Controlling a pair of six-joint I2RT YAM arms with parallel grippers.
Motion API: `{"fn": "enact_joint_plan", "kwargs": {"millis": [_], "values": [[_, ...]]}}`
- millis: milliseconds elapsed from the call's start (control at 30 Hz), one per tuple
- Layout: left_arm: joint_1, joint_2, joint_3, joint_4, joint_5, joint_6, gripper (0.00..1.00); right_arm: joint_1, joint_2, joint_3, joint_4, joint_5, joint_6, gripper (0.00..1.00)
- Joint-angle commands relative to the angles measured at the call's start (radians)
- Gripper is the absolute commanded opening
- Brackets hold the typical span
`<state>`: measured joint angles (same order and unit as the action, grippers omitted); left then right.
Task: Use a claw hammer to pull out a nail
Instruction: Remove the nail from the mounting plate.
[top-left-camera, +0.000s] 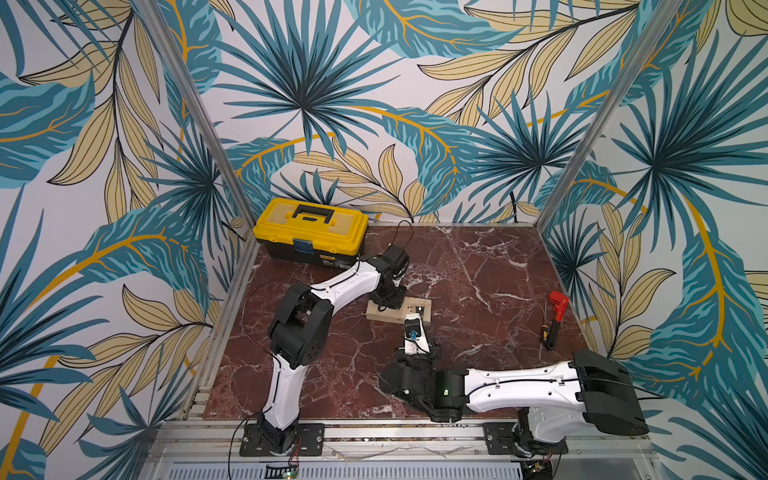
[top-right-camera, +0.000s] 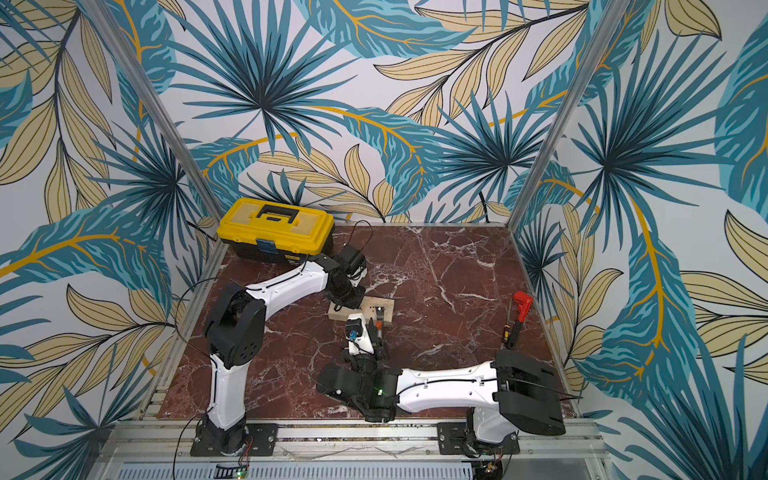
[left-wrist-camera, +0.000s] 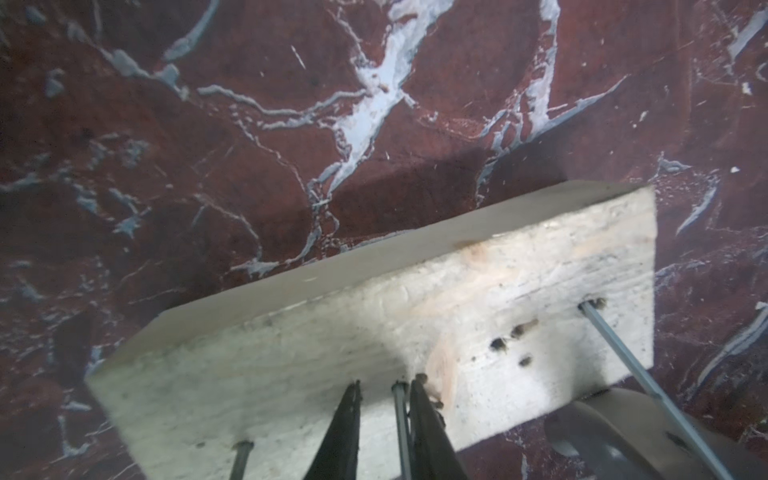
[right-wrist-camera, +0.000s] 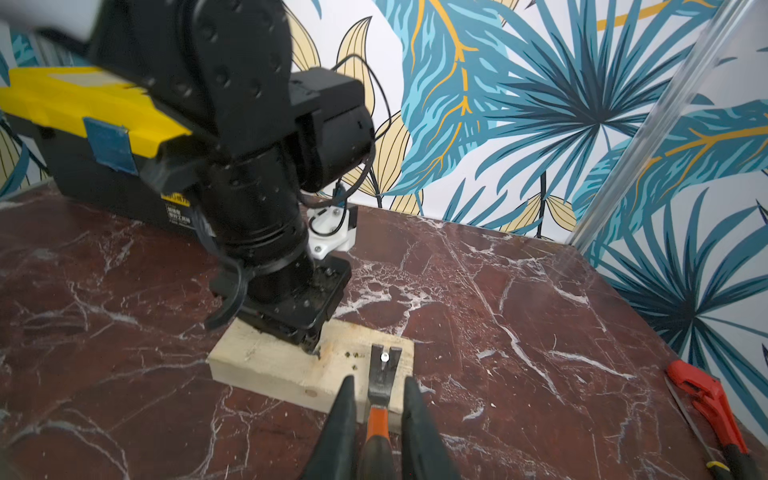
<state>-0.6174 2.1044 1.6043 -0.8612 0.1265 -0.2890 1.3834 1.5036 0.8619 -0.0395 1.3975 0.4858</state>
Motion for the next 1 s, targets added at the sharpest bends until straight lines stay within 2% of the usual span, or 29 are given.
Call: {"fn": "enact_joint_plan", "kwargs": {"millis": [0,300,667,967], "values": [[-0.01,0.46,-0.193,-0.137,-0.007,-0.003,0.23,-0.023,0.076,-0.073,-0.148,-0.2,-0.056,0.0],[-0.015,0.446,-0.211,-0.138,-0.004,-0.018,0.23,-0.024,0.013,-0.124,-0.169,-0.173,0.016,0.0],[-0.02,0.292,-0.201,-0.134,-0.019,-0.036,0.28,-0.032,-0.236,-0.091,-0.085,-0.141,-0.228,0.0],[-0.024,0.048,-0.116,-0.136,-0.034,-0.016,0.32,-0.053,-0.454,-0.044,-0.118,-0.202,-0.356,0.0]]}}
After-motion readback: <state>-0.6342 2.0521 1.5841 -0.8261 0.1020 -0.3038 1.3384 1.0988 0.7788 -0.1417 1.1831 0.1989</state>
